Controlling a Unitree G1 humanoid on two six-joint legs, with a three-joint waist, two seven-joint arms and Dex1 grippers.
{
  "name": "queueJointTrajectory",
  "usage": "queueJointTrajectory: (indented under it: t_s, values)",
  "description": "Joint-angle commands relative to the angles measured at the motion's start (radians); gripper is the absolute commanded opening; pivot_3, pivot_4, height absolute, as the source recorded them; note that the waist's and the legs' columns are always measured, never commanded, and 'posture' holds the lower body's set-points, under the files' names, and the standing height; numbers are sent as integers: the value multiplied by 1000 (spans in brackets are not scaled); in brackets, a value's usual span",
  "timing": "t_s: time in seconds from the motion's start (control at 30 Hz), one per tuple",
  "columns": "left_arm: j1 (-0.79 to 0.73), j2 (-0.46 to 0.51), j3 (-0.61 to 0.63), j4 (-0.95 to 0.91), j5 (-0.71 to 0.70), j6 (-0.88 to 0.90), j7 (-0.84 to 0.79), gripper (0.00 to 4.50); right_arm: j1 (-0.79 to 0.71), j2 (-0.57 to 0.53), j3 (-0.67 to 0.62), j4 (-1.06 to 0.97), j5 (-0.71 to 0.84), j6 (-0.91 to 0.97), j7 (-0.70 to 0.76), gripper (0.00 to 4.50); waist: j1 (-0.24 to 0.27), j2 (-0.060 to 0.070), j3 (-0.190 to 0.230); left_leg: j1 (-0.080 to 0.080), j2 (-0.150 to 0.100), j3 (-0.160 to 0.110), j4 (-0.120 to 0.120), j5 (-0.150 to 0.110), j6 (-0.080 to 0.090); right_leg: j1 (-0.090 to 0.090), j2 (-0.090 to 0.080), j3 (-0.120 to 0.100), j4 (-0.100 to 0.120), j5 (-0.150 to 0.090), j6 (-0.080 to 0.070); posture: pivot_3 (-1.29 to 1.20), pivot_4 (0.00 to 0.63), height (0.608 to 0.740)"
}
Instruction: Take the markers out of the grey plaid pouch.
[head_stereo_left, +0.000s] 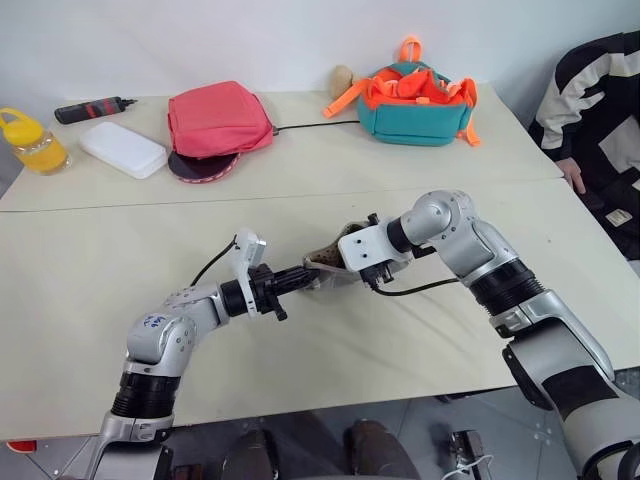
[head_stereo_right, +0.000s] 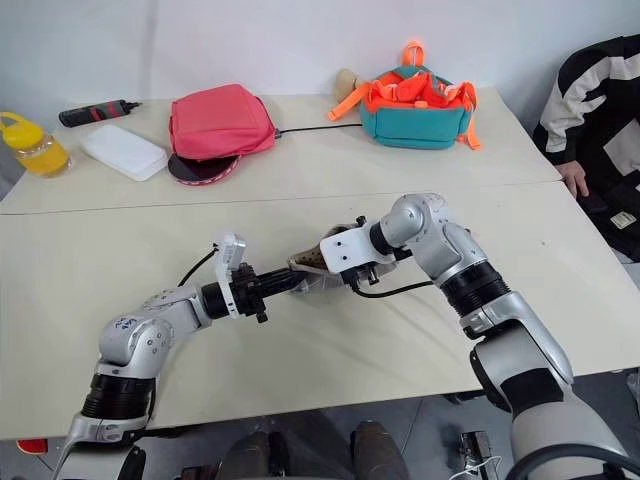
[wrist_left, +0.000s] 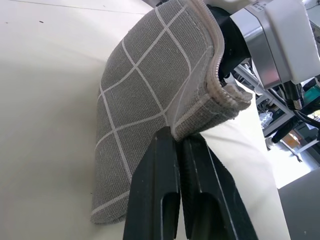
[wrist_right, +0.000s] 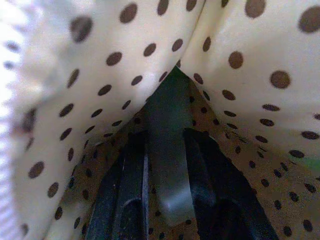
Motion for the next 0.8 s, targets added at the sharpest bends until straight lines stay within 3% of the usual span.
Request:
queueJointTrajectory:
  t_s: [0.03, 0.07, 0.37, 0.5, 0.6, 0.8]
  values:
    - [7, -11, 0, -38, -1, -16, -1, 0, 30, 17, 40, 24, -21, 30, 13, 294, 0, -1, 0, 0, 0, 0, 0, 0, 0, 0, 0, 0, 0, 0, 0, 0, 150, 740]
    - [7, -11, 0, -38, -1, -16, 0, 0, 32, 14, 39, 22, -21, 31, 17, 21, 0, -1, 0, 1, 0, 0, 0, 0, 0, 1, 0, 0, 0, 0, 0, 0, 150, 740]
    - [6, -8, 3, -44, 11, -26, 6, 0, 18, -48, -41, -96, 37, 89, 59, 21, 7, -1, 0, 6, -1, -1, -5, 0, 0, 8, -1, -1, -6, 0, 0, 0, 150, 740]
    - [-8, -2, 16, -37, 15, -34, 11, 0, -18, -88, -110, -190, 105, 161, 87, 21, 23, -1, 1, 5, -2, 0, -12, 0, -1, 4, -2, -1, -8, 0, 0, 0, 150, 740]
    - [-10, 2, 12, -31, 25, -45, 8, 0, -38, -111, -140, -227, 139, 199, 94, 21, 29, -1, 1, -5, -2, 0, -12, 0, -1, -7, -2, -1, -7, 0, 0, 0, 150, 740]
    - [-14, -2, 12, -11, 16, -45, 2, 0, -32, -141, -148, -259, 170, 249, 104, 21, 29, -1, 1, -5, -3, 0, -15, -1, -1, -8, -3, -2, -9, 0, 0, 0, 150, 740]
